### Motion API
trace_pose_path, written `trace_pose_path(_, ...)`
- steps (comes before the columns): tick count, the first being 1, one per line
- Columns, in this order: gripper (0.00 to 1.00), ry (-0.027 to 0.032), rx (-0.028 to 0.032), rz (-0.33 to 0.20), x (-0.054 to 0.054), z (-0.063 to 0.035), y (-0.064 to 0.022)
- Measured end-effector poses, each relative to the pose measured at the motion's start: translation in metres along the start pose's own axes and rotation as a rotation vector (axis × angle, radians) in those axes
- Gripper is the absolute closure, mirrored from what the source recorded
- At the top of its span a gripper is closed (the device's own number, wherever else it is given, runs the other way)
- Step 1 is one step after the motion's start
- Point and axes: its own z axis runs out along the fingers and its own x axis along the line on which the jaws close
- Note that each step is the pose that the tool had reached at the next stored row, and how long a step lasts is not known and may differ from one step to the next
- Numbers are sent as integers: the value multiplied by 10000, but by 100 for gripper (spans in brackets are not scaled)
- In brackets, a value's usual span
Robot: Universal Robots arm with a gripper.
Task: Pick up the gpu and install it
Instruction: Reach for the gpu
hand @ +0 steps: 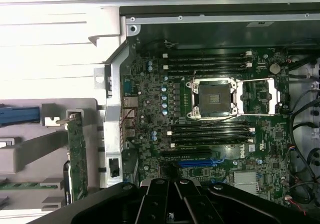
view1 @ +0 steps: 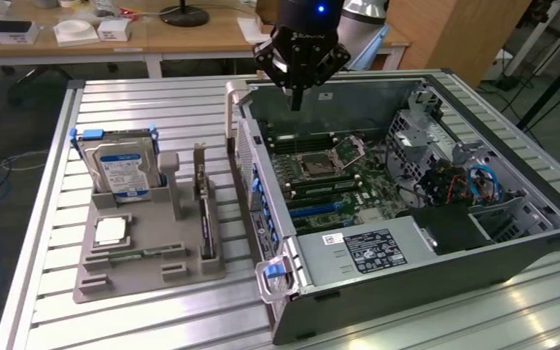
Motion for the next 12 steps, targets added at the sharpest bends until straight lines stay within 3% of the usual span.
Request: trace_pose_path(12,89,2,1,-1,73,9,-7)
